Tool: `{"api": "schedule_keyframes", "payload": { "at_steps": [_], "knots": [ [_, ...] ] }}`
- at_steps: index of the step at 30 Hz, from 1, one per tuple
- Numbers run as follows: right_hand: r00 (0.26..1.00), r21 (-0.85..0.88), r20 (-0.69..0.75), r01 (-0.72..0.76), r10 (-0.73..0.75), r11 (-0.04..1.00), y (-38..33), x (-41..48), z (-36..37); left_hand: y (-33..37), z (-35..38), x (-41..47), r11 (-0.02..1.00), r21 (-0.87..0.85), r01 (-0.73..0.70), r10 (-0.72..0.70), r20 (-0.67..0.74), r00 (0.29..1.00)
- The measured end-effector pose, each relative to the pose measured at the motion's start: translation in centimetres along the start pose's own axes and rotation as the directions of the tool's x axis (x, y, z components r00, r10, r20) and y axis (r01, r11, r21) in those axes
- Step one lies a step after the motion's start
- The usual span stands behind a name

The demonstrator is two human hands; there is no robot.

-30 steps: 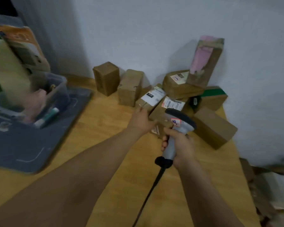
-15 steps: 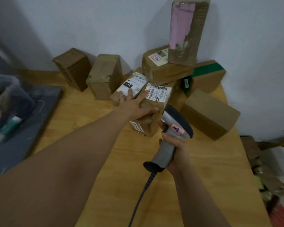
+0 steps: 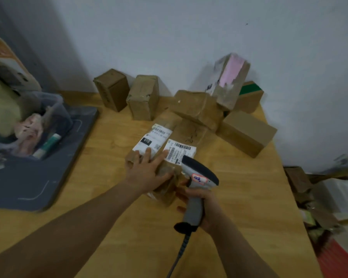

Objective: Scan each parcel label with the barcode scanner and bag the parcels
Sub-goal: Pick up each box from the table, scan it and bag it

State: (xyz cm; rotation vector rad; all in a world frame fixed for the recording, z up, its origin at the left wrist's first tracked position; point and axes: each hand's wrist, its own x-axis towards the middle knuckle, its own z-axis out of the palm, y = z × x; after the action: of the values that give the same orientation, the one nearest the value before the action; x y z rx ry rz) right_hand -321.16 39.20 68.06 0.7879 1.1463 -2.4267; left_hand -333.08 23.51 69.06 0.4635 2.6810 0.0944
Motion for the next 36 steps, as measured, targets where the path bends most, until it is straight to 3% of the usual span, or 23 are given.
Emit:
{"api": "schedule_keyframes", "payload": {
  "at_steps": [3,6,10,13,16,19,22,25,36],
  "knots": [
    [0.999,0.017,0.021,0.028,-0.028,0.999,2.1,-2.9,0.4,-1.2,1.5,-5.2,1.000,-0.006,0.028,-0.028,0.013,1.000],
    [0.991,0.140,0.041,0.119,-0.126,0.983,2.4,-5.4,0.0,-2.1,2.0,-9.5,0.998,0.028,0.060,-0.061,0.011,0.998],
    [0.970,0.259,-0.087,0.242,-0.227,0.935,0.6,-7.9,-1.5,0.0,0.2,-10.7,0.989,0.086,0.122,-0.107,-0.162,0.981],
    [0.918,0.276,-0.246,0.373,-0.310,0.886,-1.5,-8.8,-2.8,4.7,-1.9,-7.8,1.000,0.027,-0.015,0.022,-0.278,0.960],
    [0.861,0.357,-0.379,0.474,-0.339,0.805,-4.2,-8.8,-4.2,11.0,-4.2,-4.0,0.980,-0.002,-0.199,0.192,-0.244,0.950],
    [0.834,0.398,-0.413,0.526,-0.365,0.751,-8.2,-8.4,-4.9,17.6,-6.6,1.0,0.950,0.035,-0.311,0.311,-0.217,0.925],
    [0.845,0.361,-0.346,0.521,-0.408,0.773,-11.8,-7.8,-4.7,23.0,-9.2,6.4,0.927,0.050,-0.372,0.373,-0.228,0.899],
    [0.865,0.337,-0.316,0.486,-0.389,0.806,-13.5,-6.1,-4.9,26.1,-10.9,12.2,0.935,0.110,-0.337,0.353,-0.199,0.914],
    [0.909,0.220,-0.332,0.336,-0.253,0.916,-14.2,1.9,-7.4,28.1,-10.3,27.3,0.969,0.120,-0.214,0.233,-0.177,0.956]
  ]
}}
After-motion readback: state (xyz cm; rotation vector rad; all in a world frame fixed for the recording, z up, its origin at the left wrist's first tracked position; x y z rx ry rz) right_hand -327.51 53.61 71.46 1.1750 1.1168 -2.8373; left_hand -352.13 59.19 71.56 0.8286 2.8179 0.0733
